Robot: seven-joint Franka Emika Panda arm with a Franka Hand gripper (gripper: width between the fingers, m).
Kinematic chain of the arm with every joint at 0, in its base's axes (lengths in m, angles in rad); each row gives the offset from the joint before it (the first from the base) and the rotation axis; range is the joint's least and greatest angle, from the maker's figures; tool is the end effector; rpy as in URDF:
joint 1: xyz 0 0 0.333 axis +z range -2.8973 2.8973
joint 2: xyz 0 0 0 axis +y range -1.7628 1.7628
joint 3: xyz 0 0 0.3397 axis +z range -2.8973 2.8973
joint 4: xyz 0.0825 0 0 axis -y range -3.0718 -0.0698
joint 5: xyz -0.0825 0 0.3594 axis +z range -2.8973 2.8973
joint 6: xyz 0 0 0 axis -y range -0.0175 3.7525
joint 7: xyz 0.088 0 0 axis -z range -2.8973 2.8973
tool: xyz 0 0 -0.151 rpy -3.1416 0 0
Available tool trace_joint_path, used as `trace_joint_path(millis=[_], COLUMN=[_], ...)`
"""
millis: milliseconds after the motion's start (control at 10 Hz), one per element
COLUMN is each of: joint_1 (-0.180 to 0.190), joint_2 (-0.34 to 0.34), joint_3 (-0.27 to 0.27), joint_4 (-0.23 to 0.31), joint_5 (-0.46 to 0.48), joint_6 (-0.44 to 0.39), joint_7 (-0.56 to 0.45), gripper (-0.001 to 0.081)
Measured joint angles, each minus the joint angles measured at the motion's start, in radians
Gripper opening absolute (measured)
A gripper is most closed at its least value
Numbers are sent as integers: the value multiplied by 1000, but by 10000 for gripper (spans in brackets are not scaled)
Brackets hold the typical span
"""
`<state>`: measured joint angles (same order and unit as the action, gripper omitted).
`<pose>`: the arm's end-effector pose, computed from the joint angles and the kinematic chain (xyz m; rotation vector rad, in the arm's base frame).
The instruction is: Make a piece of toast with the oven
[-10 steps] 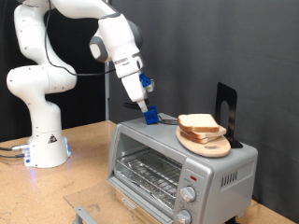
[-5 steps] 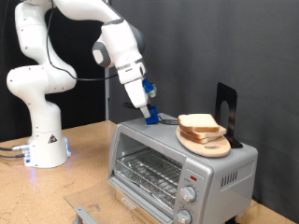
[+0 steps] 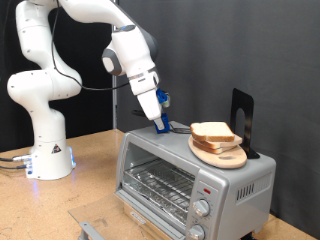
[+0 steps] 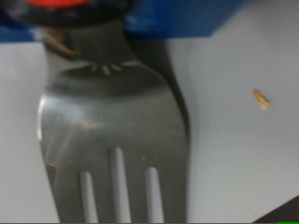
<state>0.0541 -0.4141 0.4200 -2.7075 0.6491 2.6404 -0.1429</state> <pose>0.3580 0.1742 0.3756 -2.8225 -0.1290 -0.4311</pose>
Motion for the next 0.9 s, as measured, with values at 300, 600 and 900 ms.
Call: trace_joint_path(millis=[300,600,900], joint_1=[12,15,9], joint_2=[3,4,13], joint_3=[1,5,15], joint_4=[0,0,2], joint_5=[18,21,9], joint_6=[2,2,2], joint_7=[0,8,37], gripper=[804,690,478])
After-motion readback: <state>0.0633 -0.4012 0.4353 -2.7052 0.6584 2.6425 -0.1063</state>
